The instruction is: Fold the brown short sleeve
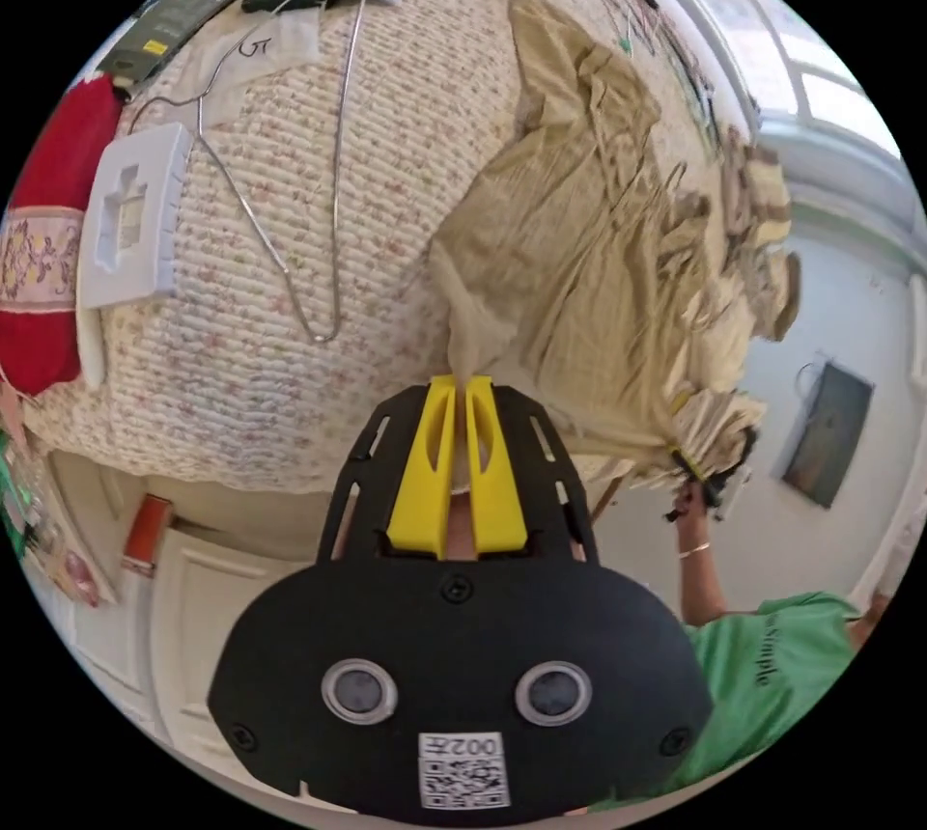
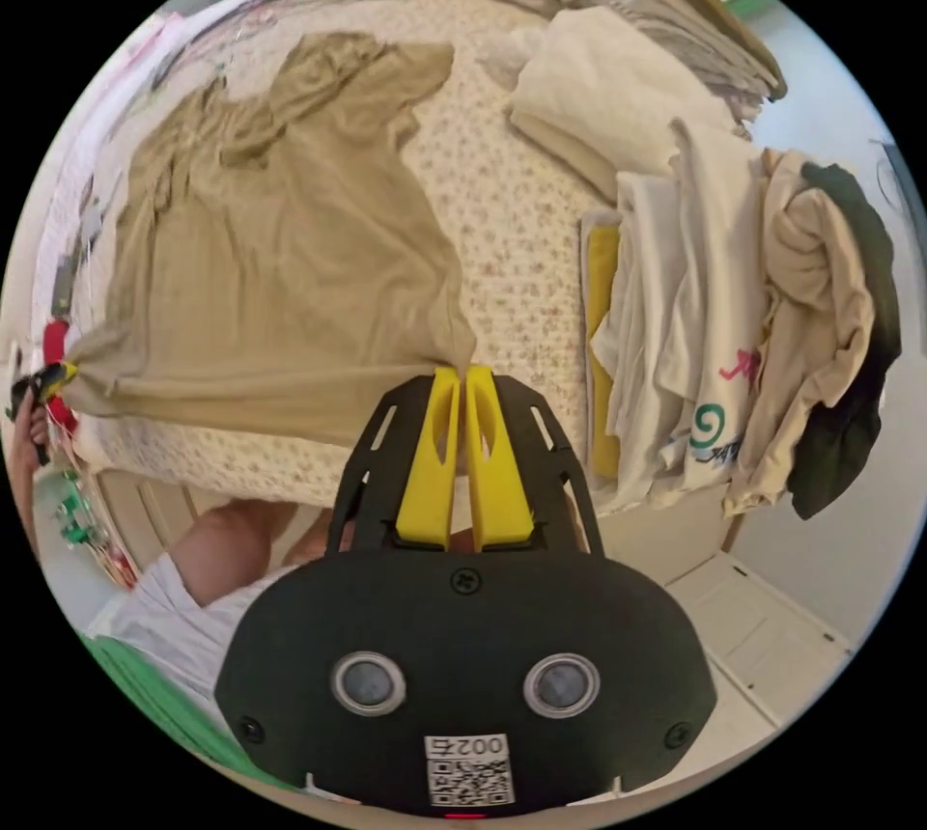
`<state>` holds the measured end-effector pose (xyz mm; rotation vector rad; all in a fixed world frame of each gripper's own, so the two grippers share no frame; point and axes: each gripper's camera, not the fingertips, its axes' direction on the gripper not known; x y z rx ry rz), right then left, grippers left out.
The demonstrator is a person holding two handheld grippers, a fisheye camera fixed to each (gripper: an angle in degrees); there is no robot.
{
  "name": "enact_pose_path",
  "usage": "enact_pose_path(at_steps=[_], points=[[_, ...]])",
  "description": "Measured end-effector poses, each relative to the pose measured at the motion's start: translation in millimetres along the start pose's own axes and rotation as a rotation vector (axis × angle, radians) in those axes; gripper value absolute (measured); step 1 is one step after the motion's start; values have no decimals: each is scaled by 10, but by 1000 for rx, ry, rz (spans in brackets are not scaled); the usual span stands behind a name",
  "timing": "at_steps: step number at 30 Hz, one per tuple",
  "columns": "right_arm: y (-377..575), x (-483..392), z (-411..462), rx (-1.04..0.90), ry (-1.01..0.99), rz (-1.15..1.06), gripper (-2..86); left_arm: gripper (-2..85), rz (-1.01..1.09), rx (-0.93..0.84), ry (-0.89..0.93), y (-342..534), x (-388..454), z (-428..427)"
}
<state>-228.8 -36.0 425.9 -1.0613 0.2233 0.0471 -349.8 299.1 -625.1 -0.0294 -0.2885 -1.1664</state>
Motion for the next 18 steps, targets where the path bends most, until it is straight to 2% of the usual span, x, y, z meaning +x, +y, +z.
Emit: enact_pose_path(at_steps=[3, 5, 7, 9, 13, 16, 18], points=[[-436, 113, -252, 143, -92, 68, -8, -11, -35, 88, 303, -380, 190, -159], [-801, 156, -344, 214, -172, 87, -5, -11, -6, 120, 364, -723, 441, -232], [-1367, 181, -390, 286, -251, 105, 0, -11, 53, 172, 346, -1108, 769, -341], [-1846, 154, -341, 326, -267, 65, 11, -12, 96, 267, 249, -1673, 1148, -480], [-2741, 298, 46, 293, -231, 76, 61, 1, -41, 305, 190, -2435, 1213, -480], [-2948, 452, 348, 216, -174, 130, 94, 52, -73, 316, 208, -2643, 1123, -476], [-2881, 504, 485, 207, -180, 123, 89, 107, 12, 285, 178, -2671, 1140, -481]])
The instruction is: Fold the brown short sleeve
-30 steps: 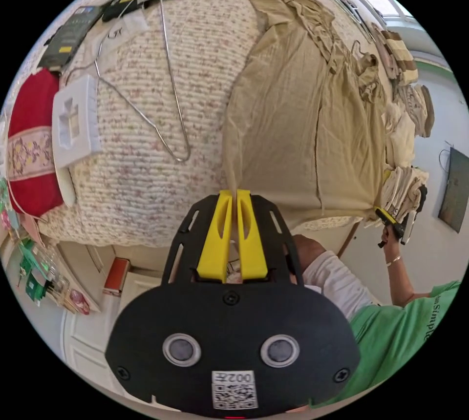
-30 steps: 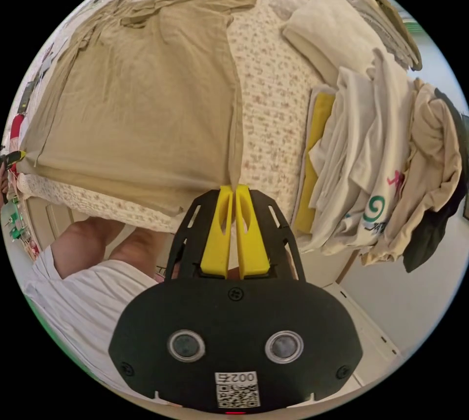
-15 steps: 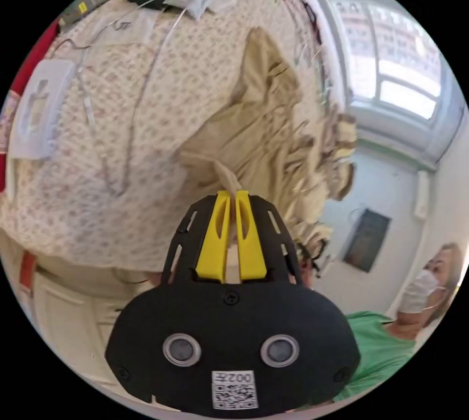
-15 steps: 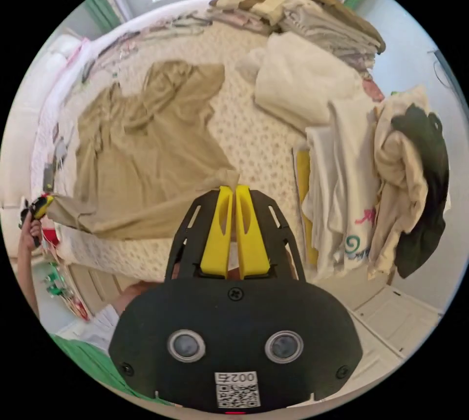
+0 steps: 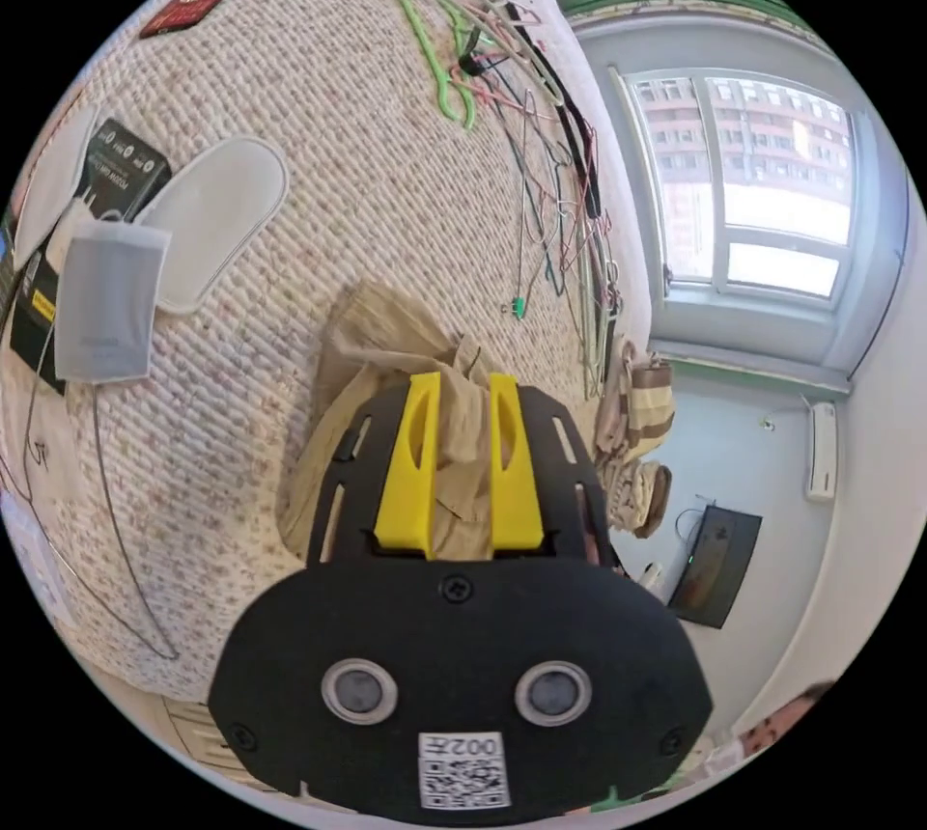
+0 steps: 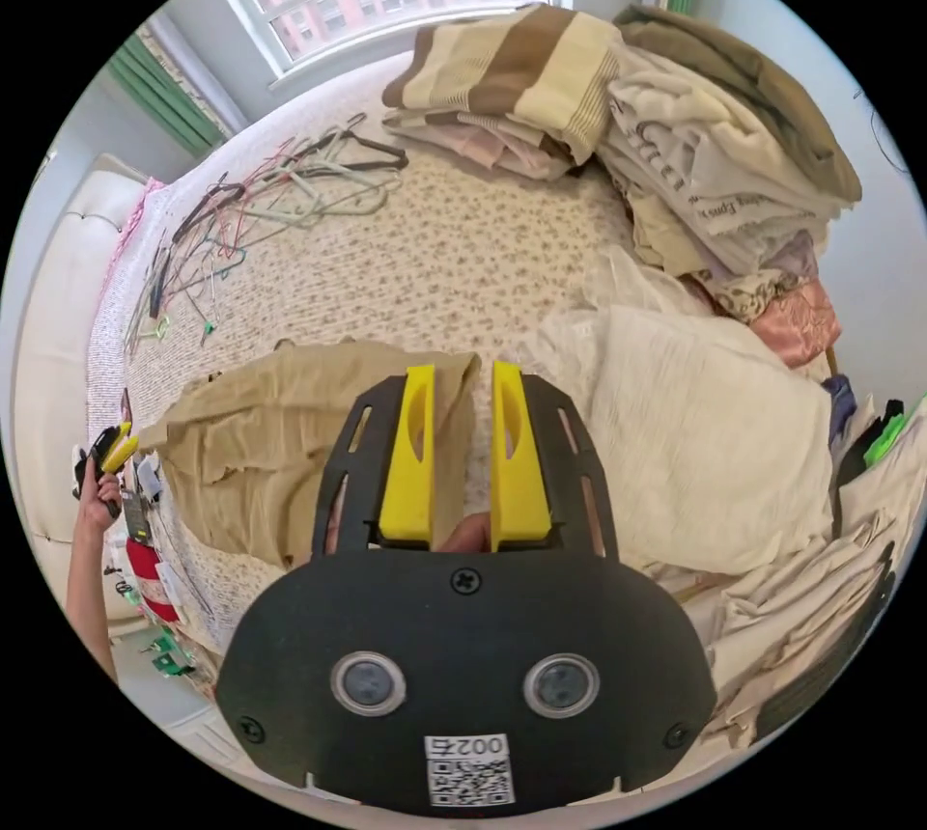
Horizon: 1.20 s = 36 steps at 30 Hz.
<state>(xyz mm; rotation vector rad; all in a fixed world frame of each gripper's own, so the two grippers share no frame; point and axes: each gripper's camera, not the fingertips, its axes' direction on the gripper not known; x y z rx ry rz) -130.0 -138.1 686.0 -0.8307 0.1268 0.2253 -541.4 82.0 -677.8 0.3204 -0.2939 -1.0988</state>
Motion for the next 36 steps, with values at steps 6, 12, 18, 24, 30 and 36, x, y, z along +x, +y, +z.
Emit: enact_pose_path(at_steps=[6, 12, 18, 24, 30, 36], points=[[698, 168, 218, 10, 7, -78, 75, 167, 198, -135, 24, 349, -212, -14], [1277, 328, 512, -75, -130, -87, 98, 186, 257, -119, 1, 1055, -695, -165], [1186, 434, 805, -86, -229, -29, 136, 185, 235, -116, -3, 1373, -964, 2], [994, 256, 1143, -163, -248, -50, 123, 69, 289, -169, -168, 1485, -721, 415], [761, 255, 1225, -226, -307, -97, 17, -12, 299, -249, -99, 1339, -577, 479], [50, 347, 509, -90, -444, -35, -7, -15, 225, -181, 137, 695, -193, -69]])
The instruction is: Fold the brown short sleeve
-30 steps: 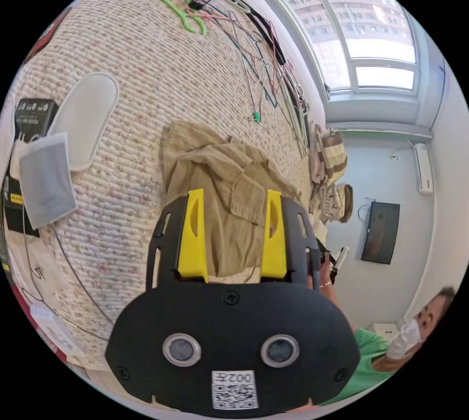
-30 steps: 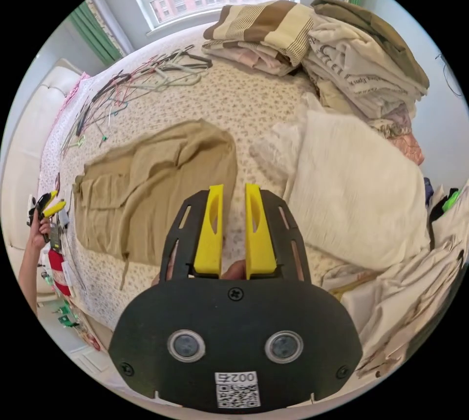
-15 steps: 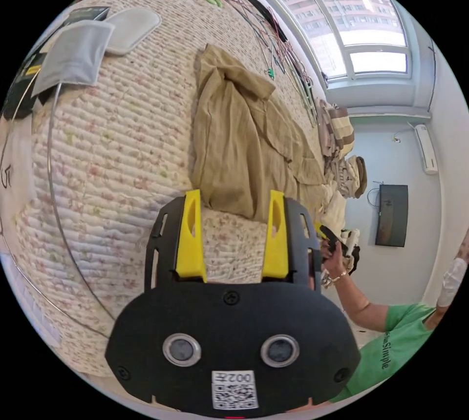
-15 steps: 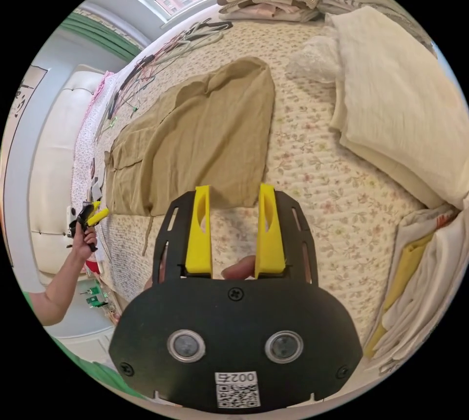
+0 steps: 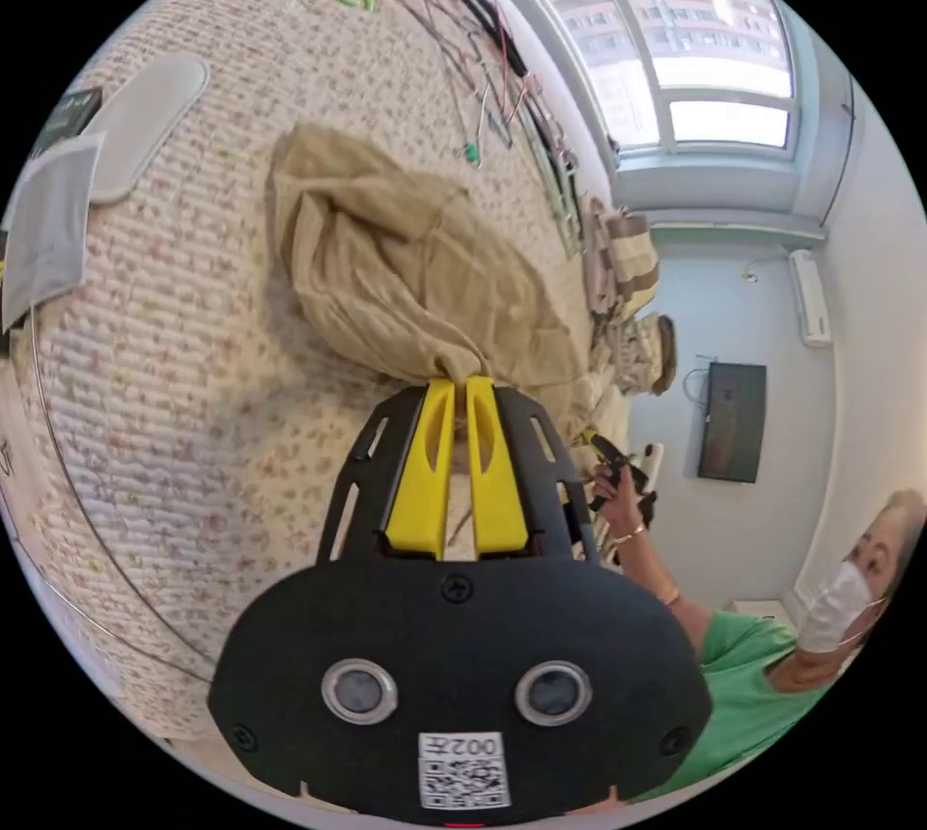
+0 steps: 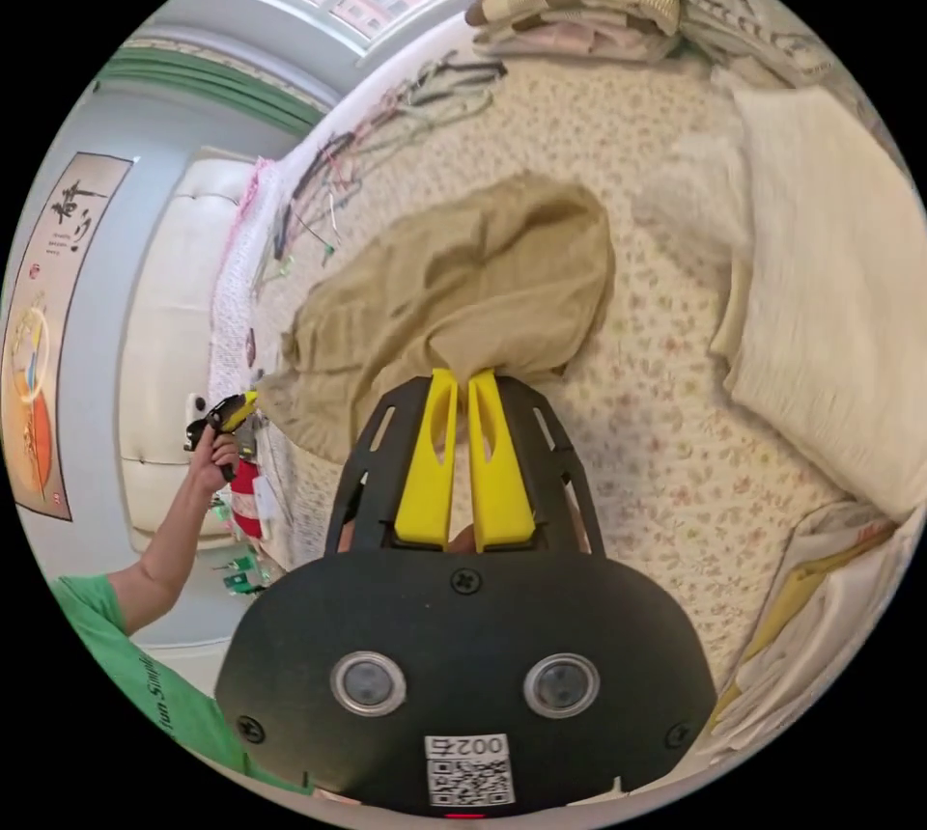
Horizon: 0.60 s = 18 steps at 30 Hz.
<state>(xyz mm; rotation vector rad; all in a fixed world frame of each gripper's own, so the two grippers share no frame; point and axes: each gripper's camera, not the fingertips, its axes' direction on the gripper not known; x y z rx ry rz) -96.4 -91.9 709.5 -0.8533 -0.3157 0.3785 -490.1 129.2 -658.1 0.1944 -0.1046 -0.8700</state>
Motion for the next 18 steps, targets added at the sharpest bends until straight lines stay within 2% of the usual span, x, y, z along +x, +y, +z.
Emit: enact_pose_path(at_steps=[6, 9, 12, 18], points=[[-444, -770, -928, 79, 82, -173, -8, -15, 151, -49, -120, -453, 897, -567], [-335, -902, -952, -8, 145, -219, -8, -15, 200, -130, -204, -333, 1025, -629], [-65, -689, -611, -177, 149, -167, -8, -15, 144, -293, -270, -85, 660, -365], [751, -286, -20, -357, 143, -35, -8, -15, -74, -406, -232, 568, -498, 132]])
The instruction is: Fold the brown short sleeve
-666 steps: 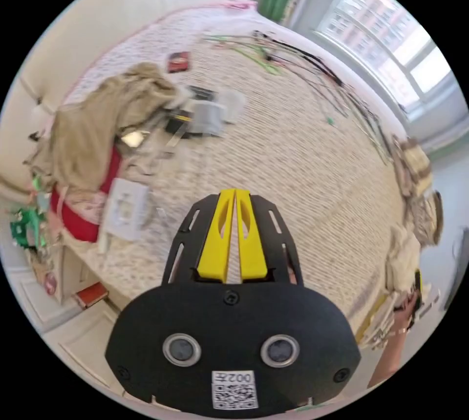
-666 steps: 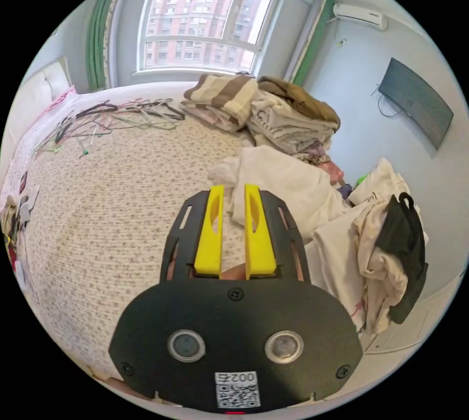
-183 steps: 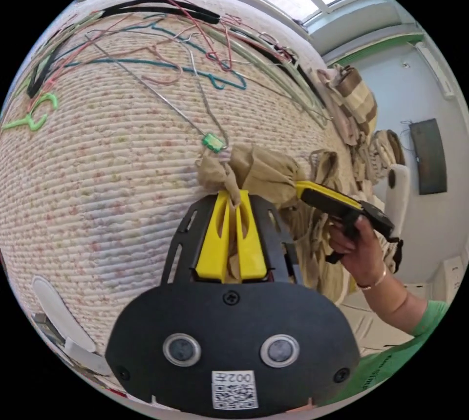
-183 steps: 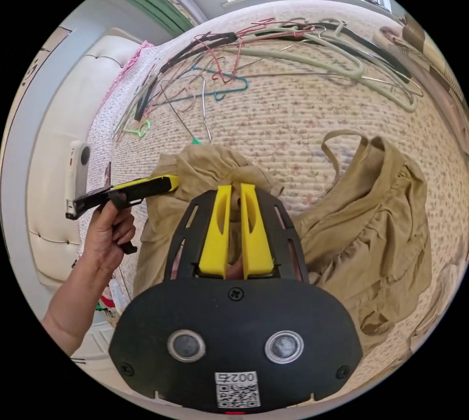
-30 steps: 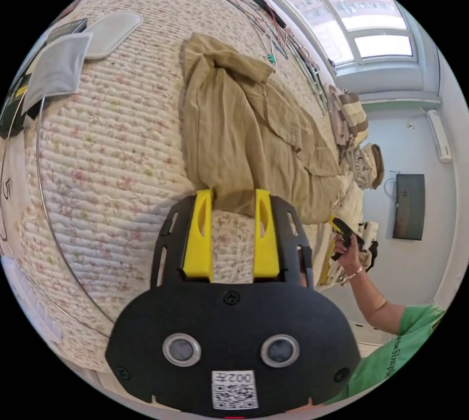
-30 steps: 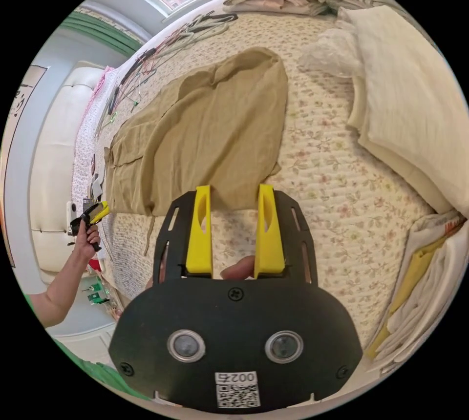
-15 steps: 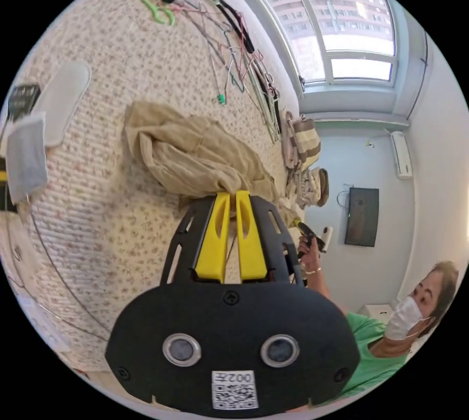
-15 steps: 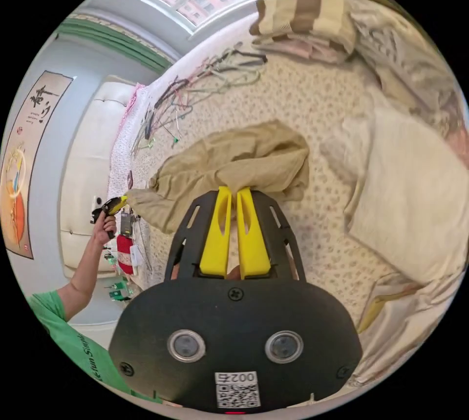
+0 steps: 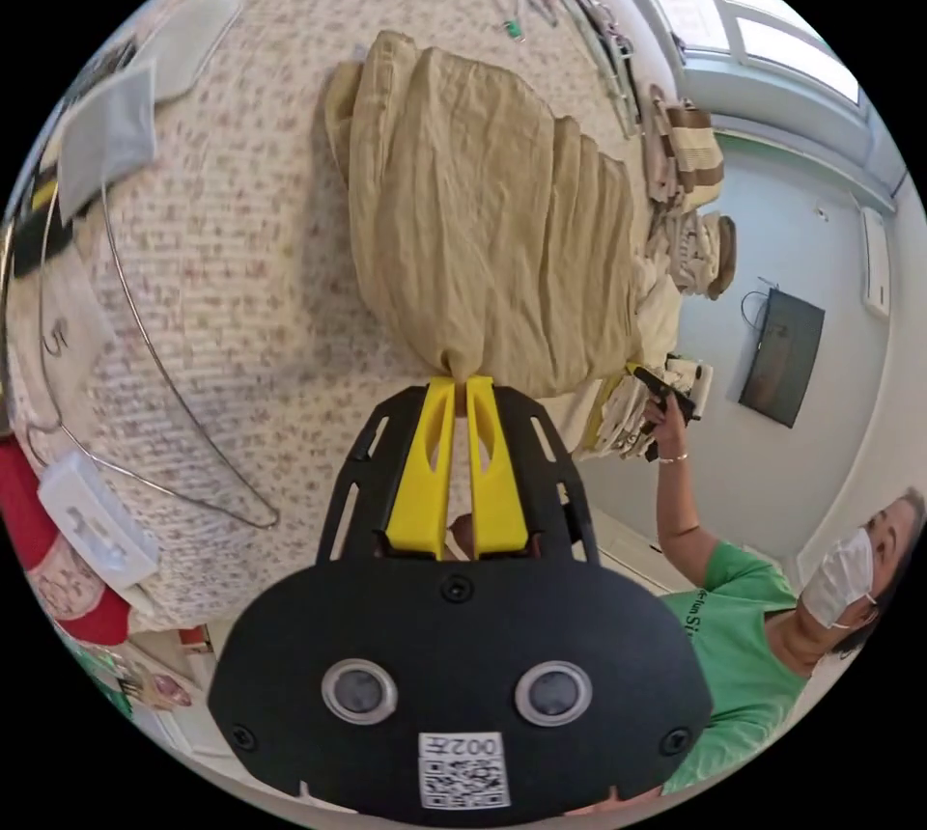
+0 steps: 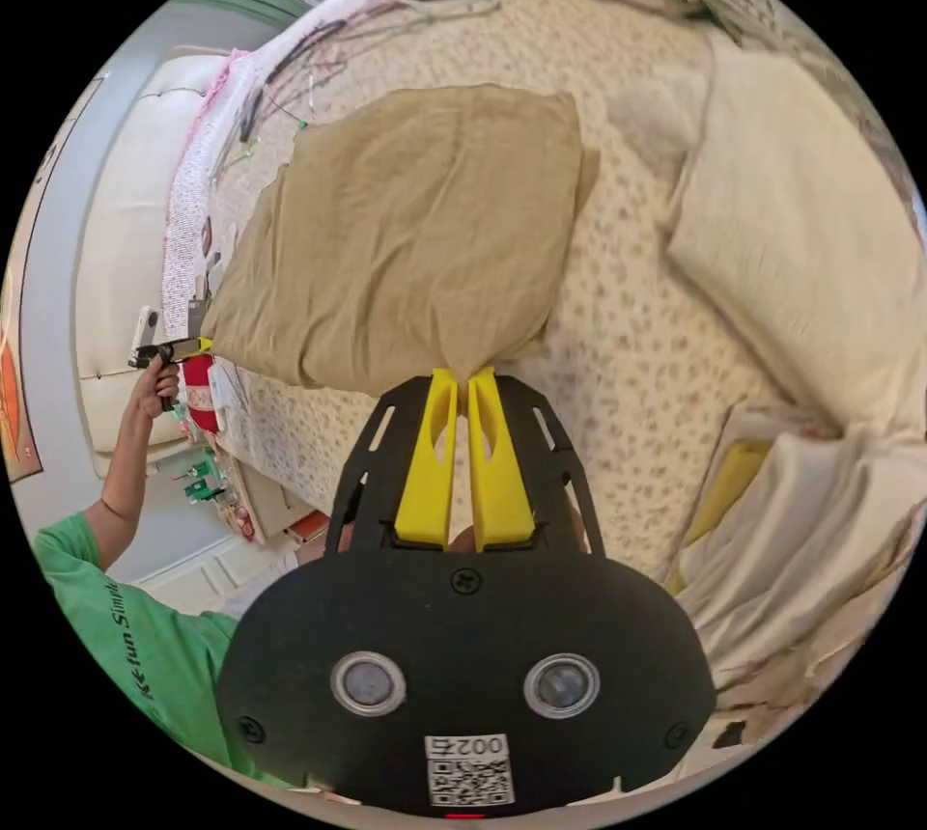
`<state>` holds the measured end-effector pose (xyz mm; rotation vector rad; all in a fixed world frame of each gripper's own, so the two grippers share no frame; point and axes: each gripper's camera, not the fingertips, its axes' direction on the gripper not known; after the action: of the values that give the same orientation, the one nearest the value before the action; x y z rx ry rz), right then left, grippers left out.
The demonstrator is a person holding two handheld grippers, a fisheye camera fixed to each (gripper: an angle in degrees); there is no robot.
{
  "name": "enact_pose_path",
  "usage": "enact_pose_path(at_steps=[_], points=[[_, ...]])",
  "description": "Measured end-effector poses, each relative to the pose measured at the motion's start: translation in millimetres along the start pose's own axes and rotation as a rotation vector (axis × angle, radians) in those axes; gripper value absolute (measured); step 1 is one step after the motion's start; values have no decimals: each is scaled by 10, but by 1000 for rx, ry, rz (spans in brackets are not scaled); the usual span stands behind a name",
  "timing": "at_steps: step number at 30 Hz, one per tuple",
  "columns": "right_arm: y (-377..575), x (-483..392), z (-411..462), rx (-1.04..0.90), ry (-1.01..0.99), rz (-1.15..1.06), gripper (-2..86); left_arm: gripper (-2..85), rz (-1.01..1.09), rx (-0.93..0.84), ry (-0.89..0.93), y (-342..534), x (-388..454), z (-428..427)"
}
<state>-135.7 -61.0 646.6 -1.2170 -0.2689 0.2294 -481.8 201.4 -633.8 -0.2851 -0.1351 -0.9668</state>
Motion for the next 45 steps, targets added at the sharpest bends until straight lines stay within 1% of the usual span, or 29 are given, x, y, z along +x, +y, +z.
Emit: enact_pose_path(at_steps=[3, 6, 11, 14, 16, 17, 18, 19, 20, 22, 23, 24, 25, 26, 27, 28, 29, 30, 31, 32, 34, 35, 36, 39, 41, 44, 45], points=[[333, 64, 225, -19, -55, 59, -7, -14, -40, 23, 28, 180, -315, 278], [610, 80, 261, -22, -98, 112, -7, -14, -58, 43, 63, 338, -452, 413], [828, -117, 139, 1, -109, 93, 2, -11, -25, 38, 25, 426, -449, 545], [859, -377, 31, 33, 7, 58, 31, 5, -4, 69, 7, 372, -453, 642], [891, -606, -95, 49, 201, 55, 42, 29, -34, 80, -35, 332, -500, 687], [903, -659, -130, 53, 251, 62, 36, 48, -47, 100, -51, 335, -541, 698], [930, -774, -215, 71, 353, 82, 23, 69, -62, 142, -41, 369, -593, 685], [966, -937, -327, 113, 429, 70, 11, 76, -73, 166, -33, 395, -624, 674], [986, -1039, -392, 143, 453, 52, 5, 91, -97, 216, -14, 459, -691, 653], [1055, -1591, -646, 297, 527, -74, 7, 113, -130, 299, 27, 575, -788, 638], [1065, -1754, -694, 340, 553, -106, 10, 128, -147, 350, 64, 645, -843, 659], [1070, -2092, -761, 427, 600, -169, 24, 145, -159, 392, 111, 691, -887, 716], [1055, -2419, -794, 518, 613, -206, 45, 155, -166, 411, 137, 705, -903, 757], [1040, -2571, -798, 565, 600, -207, 65, 176, -178, 443, 183, 705, -919, 860], [979, -2858, -759, 633, 519, -215, 105, 195, -180, 467, 214, 670, -907, 980], [830, -3146, -639, 579, 370, -284, 124, 199, -179, 481, 220, 645, -892, 1039], [734, -3293, -560, 528, 293, -322, 134, 206, -192, 503, 203, 581, -851, 1155], [566, -3592, -410, 460, 168, -367, 138, 209, -208, 523, 159, 504, -791, 1253], [463, -3915, -291, 460, 102, -398, 139, 210, -215, 532, 130, 467, -757, 1296], [428, -4091, -239, 468, 86, -429, 139, 195, -238, 553, 57, 405, -682, 1382], [283, -4784, -20, 506, 129, -514, 146, 161, -283, 578, -65, 337, -561, 1513], [241, -4935, 37, 509, 137, -527, 151, 136, -309, 579, -161, 292, -474, 1611], [139, -5203, 162, 494, 144, -542, 160, 112, -310, 571, -253, 245, -381, 1712], [-175, -5725, 511, 370, 171, -540, 183, 54, -267, 558, -393, 179, -194, 1938], [-321, -5988, 704, 325, 218, -549, 193, 21, -212, 556, -384, 143, -136, 2092], [-511, -6330, 1051, 239, 263, -540, 204, -10, -165, 525, -280, 50, -169, 2375], [-586, -6412, 1231, 179, 269, -528, 206, -14, -163, 519, -259, 21, -190, 2474]])
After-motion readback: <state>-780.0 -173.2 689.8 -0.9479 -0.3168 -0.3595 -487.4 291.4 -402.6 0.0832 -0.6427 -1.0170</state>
